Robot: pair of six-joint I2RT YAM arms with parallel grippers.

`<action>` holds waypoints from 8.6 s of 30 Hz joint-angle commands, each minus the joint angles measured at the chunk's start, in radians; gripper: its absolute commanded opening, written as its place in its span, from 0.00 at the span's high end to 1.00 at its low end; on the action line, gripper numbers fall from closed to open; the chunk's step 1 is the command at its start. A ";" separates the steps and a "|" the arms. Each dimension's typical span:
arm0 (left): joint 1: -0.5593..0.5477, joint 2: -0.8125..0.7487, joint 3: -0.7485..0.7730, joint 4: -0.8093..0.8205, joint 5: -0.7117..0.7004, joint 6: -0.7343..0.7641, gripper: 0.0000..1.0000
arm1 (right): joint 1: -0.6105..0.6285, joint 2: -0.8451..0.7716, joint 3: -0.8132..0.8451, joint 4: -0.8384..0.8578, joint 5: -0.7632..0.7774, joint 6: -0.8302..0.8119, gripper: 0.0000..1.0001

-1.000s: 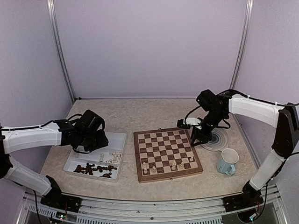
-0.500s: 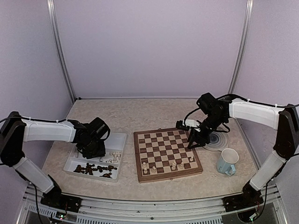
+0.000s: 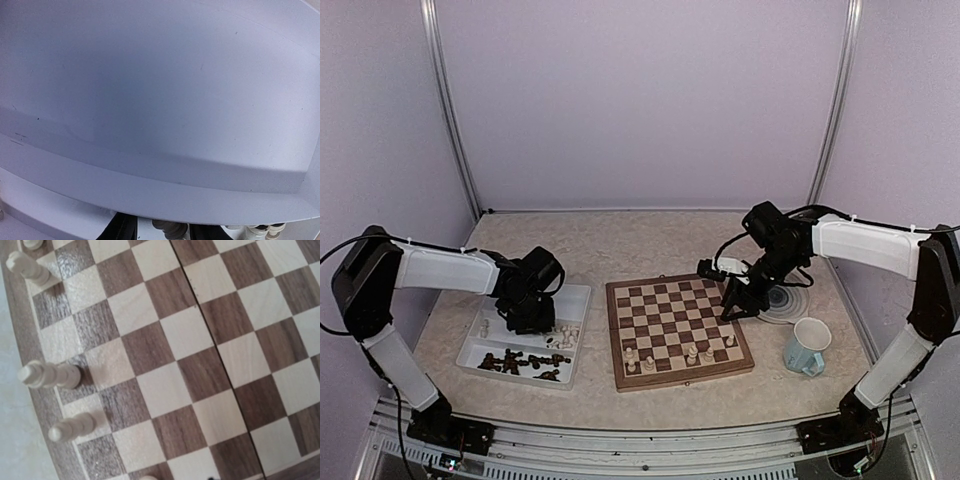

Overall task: Set up the chess pieces on the board
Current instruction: Pick up the queen from the storage box, then pass from the left arm to the right, then place the queen at d1, then pick up the chess pile from the storage box.

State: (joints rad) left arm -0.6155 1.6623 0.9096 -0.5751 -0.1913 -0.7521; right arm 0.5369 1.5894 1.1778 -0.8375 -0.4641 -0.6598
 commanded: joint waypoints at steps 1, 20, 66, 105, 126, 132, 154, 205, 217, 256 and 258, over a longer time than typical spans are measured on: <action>-0.004 -0.019 0.019 -0.019 -0.003 0.002 0.59 | 0.000 -0.027 -0.031 0.019 -0.023 0.011 0.60; -0.087 -0.082 -0.066 -0.020 0.074 -0.176 0.56 | 0.000 -0.002 -0.038 0.041 -0.045 0.002 0.61; -0.006 -0.048 -0.092 -0.122 0.004 -0.111 0.70 | 0.001 0.000 -0.076 0.068 -0.090 0.020 0.63; -0.629 -0.335 0.150 0.257 -0.253 0.515 0.93 | -0.029 0.217 0.425 -0.011 -0.832 0.323 0.51; -0.653 -0.218 0.230 0.312 -0.209 0.555 0.94 | 0.159 0.337 0.522 -0.062 -0.834 0.325 0.47; -0.655 -0.212 0.234 0.327 -0.208 0.563 0.94 | 0.175 0.351 0.525 -0.057 -0.844 0.330 0.59; -0.652 -0.208 0.201 0.335 -0.284 0.536 0.68 | 0.178 0.327 0.520 -0.040 -0.718 0.308 1.00; -0.349 -0.494 -0.093 0.483 -0.146 0.267 0.51 | 0.380 0.114 -0.007 0.164 0.025 0.060 0.99; -0.321 -0.500 -0.111 0.478 -0.132 0.262 0.51 | 0.380 0.151 0.009 0.159 0.024 0.073 0.93; 0.266 -0.381 -0.219 -0.040 -0.124 -0.075 0.48 | 0.310 0.031 0.106 0.146 -0.042 0.121 0.64; 0.298 -0.352 -0.229 -0.013 -0.109 -0.054 0.48 | 0.309 0.027 0.101 0.148 -0.041 0.121 0.64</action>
State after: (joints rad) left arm -0.3653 1.2739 0.6849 -0.6483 -0.3279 -0.8639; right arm 0.8532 1.6527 1.2995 -0.6968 -0.5007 -0.5442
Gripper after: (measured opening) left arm 0.521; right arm 0.363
